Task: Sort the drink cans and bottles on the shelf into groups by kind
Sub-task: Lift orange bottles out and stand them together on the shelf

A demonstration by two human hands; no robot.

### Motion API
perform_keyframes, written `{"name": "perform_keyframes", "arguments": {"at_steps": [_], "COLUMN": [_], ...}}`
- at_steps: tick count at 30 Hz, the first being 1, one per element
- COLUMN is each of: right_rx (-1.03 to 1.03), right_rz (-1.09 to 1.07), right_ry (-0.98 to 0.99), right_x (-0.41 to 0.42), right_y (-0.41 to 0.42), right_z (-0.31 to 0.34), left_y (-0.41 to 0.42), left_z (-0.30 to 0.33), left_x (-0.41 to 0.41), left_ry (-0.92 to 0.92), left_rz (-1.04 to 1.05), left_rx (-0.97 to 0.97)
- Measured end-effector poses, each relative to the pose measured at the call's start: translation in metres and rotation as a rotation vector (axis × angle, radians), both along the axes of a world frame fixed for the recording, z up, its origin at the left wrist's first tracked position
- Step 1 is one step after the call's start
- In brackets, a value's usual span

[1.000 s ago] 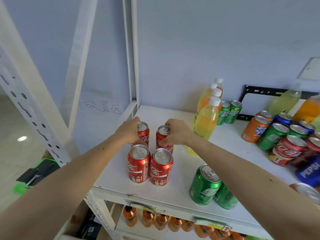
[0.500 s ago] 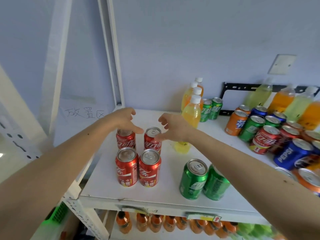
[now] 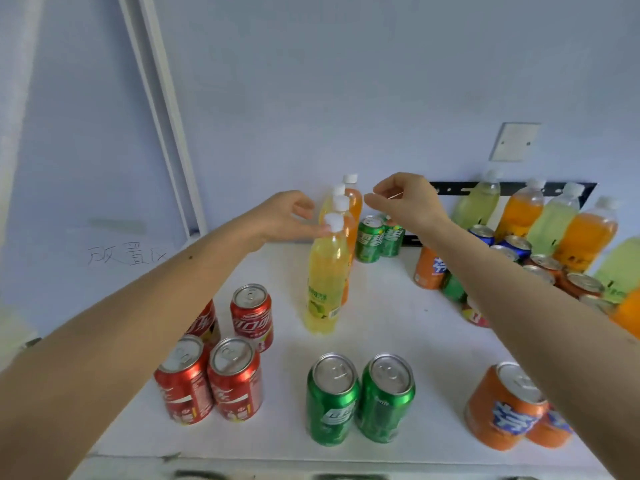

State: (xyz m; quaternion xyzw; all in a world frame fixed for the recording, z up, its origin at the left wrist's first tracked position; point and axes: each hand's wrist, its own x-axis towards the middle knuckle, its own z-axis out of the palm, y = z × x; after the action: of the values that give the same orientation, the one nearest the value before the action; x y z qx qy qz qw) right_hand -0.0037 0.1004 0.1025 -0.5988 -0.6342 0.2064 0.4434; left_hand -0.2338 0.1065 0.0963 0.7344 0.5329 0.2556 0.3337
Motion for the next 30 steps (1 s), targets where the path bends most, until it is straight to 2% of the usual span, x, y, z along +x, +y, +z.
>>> {"name": "perform_keyframes", "arguments": {"at_steps": [4,6,13,20,24,30], "right_rx": [-0.060,-0.089,-0.257,-0.224,-0.224,-0.141], "right_rz": [0.000,0.053,0.290,0.370,0.383,0.326], "right_ry": [-0.084,-0.162,-0.299,-0.163,-0.070,-0.016], "right_x": [0.024,0.028,0.014,0.008,0.010,0.027], "right_y": [0.049,0.073,0.156,0.177,0.171,0.158], "right_z": [-0.006,-0.007,-0.022,-0.039,-0.040,-0.018], "left_y": [0.021,0.029,0.051,0.059,0.059,0.050], "left_z": [0.018,0.023,0.018,0.021,0.022,0.028], "left_x": [0.025,0.040,0.083,0.088,0.090,0.087], "left_ry": [-0.084,-0.061,0.344,0.362,0.384,0.266], "left_rz": [0.072,0.088,0.160,0.189,0.202,0.250], "left_rx": [0.000,-0.025,-0.044,-0.207,-0.187,-0.179]}}
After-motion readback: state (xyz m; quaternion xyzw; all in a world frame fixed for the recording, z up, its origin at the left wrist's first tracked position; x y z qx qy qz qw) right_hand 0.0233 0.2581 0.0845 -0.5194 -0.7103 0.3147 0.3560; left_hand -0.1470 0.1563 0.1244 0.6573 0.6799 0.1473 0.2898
